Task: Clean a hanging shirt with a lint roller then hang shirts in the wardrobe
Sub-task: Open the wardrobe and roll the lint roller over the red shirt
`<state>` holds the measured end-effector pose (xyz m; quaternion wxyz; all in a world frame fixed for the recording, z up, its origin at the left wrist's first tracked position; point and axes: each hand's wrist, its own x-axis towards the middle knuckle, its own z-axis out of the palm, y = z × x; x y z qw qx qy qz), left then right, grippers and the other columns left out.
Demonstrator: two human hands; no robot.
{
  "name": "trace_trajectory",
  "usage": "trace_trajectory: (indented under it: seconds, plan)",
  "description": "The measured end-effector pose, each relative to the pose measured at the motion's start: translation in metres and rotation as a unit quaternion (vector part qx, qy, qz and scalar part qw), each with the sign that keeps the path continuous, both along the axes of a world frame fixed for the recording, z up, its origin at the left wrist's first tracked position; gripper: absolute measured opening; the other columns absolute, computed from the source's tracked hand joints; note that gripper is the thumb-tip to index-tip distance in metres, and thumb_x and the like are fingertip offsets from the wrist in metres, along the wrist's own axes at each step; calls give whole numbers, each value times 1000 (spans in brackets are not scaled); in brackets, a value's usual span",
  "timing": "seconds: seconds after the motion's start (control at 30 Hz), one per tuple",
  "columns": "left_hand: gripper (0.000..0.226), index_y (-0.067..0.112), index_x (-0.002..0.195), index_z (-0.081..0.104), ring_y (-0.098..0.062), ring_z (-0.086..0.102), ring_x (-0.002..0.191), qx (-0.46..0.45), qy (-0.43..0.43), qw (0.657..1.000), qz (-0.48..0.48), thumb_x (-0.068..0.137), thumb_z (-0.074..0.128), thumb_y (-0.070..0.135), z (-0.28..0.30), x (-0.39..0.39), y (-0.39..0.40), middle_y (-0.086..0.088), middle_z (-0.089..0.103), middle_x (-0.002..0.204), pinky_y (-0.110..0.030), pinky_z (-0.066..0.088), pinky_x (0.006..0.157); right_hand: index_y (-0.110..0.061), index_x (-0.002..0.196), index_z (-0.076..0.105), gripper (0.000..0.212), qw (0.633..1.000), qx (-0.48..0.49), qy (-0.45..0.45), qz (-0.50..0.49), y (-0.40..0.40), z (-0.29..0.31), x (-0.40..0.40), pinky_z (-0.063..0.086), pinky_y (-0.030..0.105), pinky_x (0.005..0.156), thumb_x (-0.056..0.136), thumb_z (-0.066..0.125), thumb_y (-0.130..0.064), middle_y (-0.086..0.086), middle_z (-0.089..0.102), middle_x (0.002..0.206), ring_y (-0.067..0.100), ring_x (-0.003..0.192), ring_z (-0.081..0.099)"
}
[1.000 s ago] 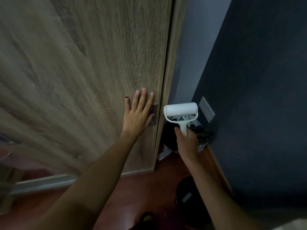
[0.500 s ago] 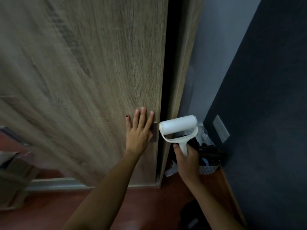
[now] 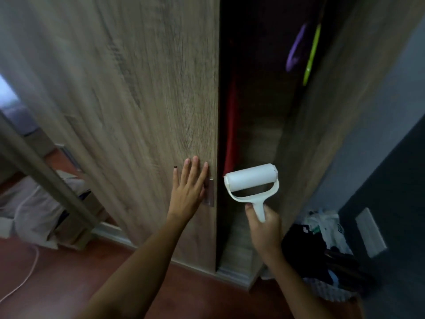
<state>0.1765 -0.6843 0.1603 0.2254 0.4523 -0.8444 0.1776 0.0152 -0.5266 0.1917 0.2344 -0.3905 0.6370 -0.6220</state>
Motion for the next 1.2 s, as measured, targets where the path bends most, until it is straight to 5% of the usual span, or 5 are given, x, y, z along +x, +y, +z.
trace_trajectory:
  seconds: [0.13, 0.27, 0.63, 1.2]
  plan:
    - [89, 7, 151, 0, -33, -5, 147, 23, 70, 997, 10, 89, 49, 48, 25, 37, -13, -17, -10, 159, -63, 14, 114, -1, 58, 45, 36, 1000, -20, -10, 11, -38, 15, 18, 30, 22, 47, 90, 61, -6, 2, 40, 50, 5, 45, 37]
    - [99, 8, 150, -12, -39, -2, 145, -18, 155, 988, 12, 88, 49, 57, 88, 44, -45, -21, -4, 156, -55, 6, 116, -8, 58, 42, 37, 999, -32, -1, 21, -76, 31, 44, 27, 17, 43, 90, 59, -6, 2, 37, 50, 6, 44, 36]
    - [110, 8, 147, -19, -42, -4, 144, -46, 190, 980, 23, 81, 55, 56, 106, 96, -100, -26, -3, 155, -53, 4, 117, -13, 56, 41, 39, 997, -27, 32, 66, -142, 39, 86, 26, 26, 49, 88, 61, -7, -5, 36, 49, 7, 48, 32]
    - [102, -2, 148, 1, -44, 0, 144, -22, 172, 983, 58, 82, 55, 53, 111, 171, -139, -30, 3, 155, -53, 13, 116, -18, 53, 44, 41, 995, -19, 57, 76, -180, 37, 125, 28, 13, 42, 87, 59, 1, -8, 43, 44, 0, 41, 39]
